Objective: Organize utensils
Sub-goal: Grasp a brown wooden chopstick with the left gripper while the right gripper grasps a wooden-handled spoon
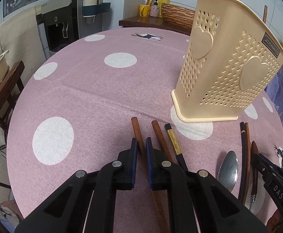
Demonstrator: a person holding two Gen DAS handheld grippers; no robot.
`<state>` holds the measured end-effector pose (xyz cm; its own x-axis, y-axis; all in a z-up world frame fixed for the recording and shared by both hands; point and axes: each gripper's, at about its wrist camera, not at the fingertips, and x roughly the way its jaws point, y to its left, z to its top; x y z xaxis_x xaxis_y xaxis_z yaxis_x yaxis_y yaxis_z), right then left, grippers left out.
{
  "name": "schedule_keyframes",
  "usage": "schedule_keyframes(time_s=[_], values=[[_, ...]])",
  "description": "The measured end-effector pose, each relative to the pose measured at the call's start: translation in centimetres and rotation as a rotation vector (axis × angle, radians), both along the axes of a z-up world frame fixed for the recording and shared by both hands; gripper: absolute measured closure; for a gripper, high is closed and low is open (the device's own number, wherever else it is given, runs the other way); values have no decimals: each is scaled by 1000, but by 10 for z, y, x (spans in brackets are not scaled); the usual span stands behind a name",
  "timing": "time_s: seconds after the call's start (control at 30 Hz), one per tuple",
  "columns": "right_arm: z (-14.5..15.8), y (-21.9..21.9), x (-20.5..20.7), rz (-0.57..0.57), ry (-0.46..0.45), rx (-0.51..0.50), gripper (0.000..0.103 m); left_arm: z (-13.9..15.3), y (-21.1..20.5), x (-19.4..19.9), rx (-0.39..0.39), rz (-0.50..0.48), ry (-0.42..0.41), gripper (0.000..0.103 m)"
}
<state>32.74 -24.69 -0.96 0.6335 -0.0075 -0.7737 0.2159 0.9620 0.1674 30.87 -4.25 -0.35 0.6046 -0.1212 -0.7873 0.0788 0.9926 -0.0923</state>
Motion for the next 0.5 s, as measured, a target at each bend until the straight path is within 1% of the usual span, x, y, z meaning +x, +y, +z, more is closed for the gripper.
schedule_keyframes(time_s=[0.33,0.5], values=[[3,-3,-2,7,-19,11,87,1,1,0,-30,5,0,95],[15,-9,-9,17,-66,53,87,14,3,-5,-56,3,-40,95]])
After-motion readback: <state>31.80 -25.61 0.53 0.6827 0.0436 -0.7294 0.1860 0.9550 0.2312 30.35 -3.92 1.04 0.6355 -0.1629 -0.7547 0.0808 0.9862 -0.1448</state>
